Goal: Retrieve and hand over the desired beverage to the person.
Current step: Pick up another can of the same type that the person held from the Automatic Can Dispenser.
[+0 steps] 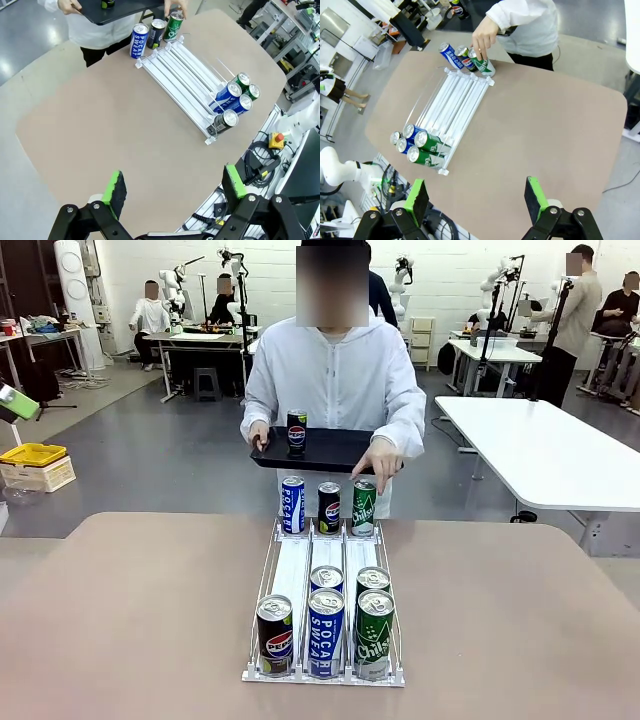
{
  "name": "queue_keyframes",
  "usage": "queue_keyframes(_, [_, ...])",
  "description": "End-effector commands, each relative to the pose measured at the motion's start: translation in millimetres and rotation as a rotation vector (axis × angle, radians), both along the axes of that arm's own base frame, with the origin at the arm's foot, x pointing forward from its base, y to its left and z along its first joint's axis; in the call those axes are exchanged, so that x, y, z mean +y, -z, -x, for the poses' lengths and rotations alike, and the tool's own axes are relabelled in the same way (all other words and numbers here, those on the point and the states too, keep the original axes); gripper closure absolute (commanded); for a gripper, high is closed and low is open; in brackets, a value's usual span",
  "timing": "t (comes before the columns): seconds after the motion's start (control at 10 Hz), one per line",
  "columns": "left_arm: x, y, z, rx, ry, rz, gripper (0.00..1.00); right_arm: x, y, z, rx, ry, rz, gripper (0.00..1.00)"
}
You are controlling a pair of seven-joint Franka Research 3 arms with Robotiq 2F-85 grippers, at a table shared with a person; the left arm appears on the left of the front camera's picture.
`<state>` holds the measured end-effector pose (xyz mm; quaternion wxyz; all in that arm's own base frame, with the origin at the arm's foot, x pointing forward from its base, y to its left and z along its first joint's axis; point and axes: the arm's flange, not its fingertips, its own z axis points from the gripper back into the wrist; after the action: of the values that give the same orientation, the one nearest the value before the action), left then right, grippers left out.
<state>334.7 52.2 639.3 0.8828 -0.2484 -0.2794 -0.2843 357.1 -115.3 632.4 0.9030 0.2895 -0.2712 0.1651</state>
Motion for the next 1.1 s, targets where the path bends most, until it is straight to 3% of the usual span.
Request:
queue_keyframes(0.0, [0.3, -1.4, -1.4, -0.014, 0.006, 0.007, 0.0, -0.2, -0.9, -2.0, -0.015, -0.019, -0.028, 0.0])
queue_keyframes(1.0, [0.3, -1.4, -1.4, -0.014, 0.006, 0.007, 0.0, -0.2, -0.9, -2.0, -0.015, -0.019, -0.028, 0.0])
